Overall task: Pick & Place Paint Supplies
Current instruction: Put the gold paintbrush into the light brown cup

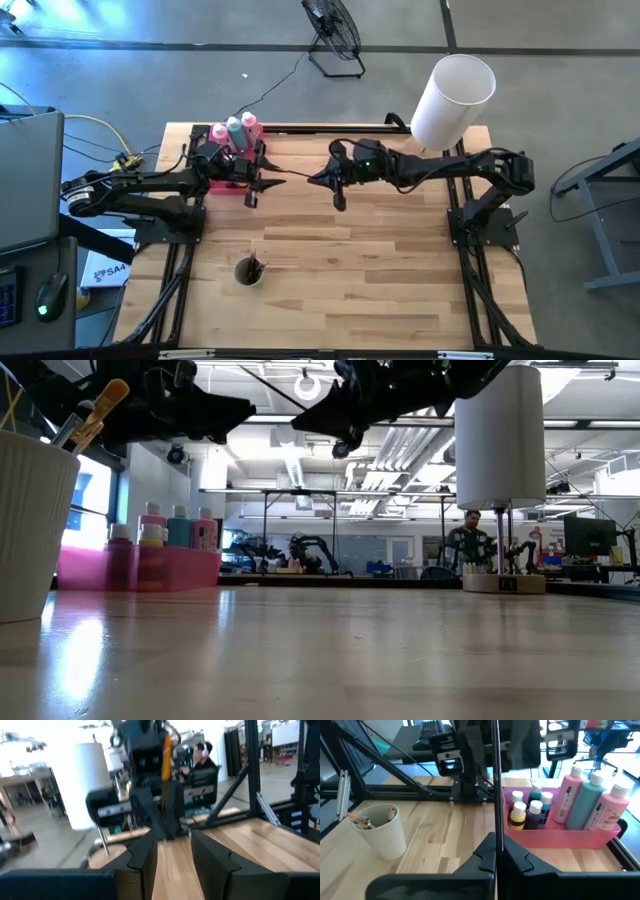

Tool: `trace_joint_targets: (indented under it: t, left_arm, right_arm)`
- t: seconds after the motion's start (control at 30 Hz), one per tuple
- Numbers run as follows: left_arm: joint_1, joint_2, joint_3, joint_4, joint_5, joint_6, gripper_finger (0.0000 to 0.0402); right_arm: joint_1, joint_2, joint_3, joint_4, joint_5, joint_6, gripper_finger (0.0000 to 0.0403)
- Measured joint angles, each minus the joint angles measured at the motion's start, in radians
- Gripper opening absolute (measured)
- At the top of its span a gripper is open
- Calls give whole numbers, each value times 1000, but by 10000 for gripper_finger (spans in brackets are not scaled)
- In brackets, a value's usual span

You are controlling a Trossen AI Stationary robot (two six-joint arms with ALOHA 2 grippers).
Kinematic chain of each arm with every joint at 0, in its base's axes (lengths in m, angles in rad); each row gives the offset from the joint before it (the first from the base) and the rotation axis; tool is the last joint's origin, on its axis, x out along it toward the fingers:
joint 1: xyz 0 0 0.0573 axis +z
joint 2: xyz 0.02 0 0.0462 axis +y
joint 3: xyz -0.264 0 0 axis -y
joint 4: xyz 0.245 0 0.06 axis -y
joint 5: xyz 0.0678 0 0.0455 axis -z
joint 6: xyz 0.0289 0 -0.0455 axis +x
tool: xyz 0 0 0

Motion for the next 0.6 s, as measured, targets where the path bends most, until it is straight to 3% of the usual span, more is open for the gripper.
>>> trace_joint_targets:
  t: [0.3, 0.6]
  left_arm:
    - [0, 0, 1, 168, 4, -21, 118]
    - [-30, 14, 58, 147, 3, -76, 118]
  right_arm:
    - [9, -2, 0, -4, -3, -16, 2]
    - [16, -2, 0, -3, -1, -19, 2]
